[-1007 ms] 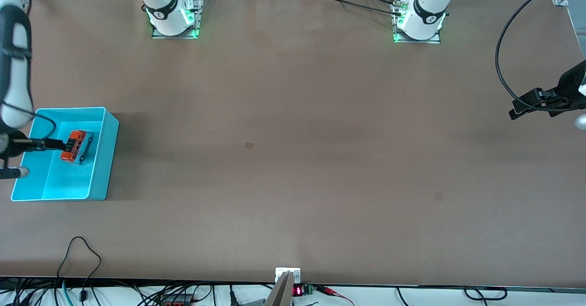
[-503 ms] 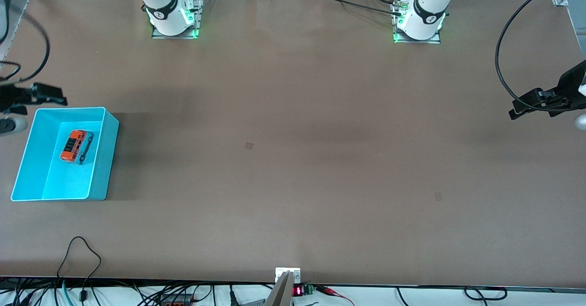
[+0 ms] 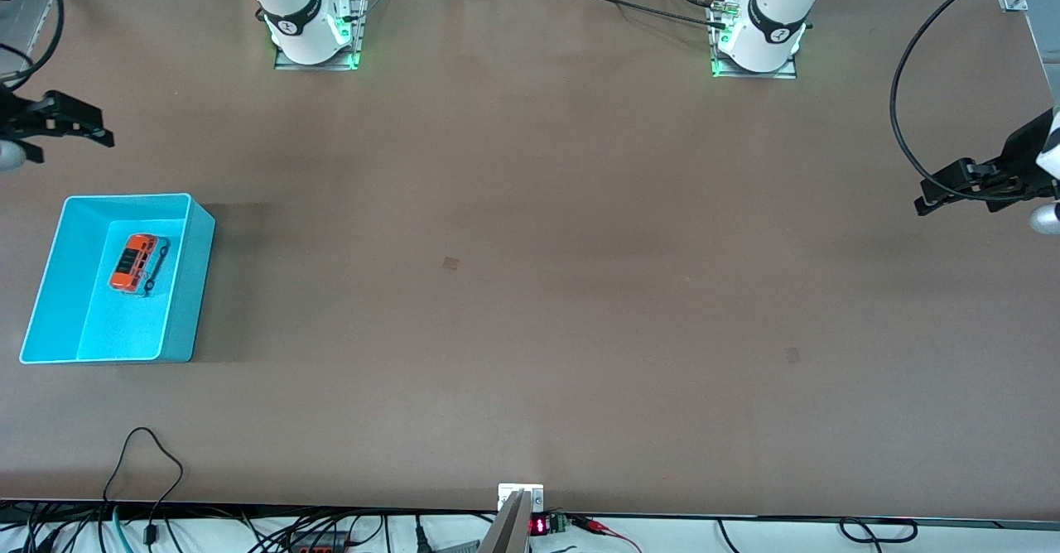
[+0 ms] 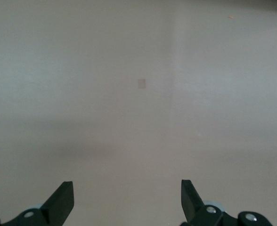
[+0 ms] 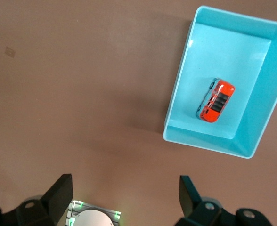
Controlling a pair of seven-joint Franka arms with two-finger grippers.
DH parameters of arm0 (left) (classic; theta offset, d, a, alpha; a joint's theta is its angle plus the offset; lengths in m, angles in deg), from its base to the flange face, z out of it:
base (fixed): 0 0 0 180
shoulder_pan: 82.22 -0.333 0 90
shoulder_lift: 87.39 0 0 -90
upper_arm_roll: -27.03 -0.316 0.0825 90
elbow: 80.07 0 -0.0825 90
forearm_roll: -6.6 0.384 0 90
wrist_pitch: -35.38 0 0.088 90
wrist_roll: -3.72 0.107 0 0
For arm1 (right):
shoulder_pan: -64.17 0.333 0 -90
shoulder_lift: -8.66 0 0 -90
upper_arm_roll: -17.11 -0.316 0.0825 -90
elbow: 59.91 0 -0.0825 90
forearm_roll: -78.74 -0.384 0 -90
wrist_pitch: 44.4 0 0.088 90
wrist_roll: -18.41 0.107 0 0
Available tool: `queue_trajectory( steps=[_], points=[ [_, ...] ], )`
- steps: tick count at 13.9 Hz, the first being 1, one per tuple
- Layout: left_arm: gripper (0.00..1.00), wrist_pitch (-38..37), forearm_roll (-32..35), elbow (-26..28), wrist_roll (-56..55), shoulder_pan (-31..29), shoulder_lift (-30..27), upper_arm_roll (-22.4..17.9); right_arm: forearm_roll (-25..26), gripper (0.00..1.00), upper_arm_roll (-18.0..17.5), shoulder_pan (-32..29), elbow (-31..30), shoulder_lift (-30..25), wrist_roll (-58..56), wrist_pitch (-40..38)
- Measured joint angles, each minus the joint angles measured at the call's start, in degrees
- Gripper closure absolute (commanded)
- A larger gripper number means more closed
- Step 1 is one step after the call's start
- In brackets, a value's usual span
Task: Wind up bus and store in blue box
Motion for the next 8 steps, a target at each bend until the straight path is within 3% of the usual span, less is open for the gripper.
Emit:
queue_trajectory(
  steps=[2,8],
  points=[
    [0.0,-0.01,0.0,0.0,0.0,0.02,-0.01,1.08,0.0,0.0,-0.53,1.84,-3.75,-2.1,4.5,1.59],
    [0.0,-0.54,0.0,0.0,0.0,-0.19,-0.08,1.18,0.02,0.0,-1.16,4.19,-3.96,-0.64,7.08,3.51]
  ],
)
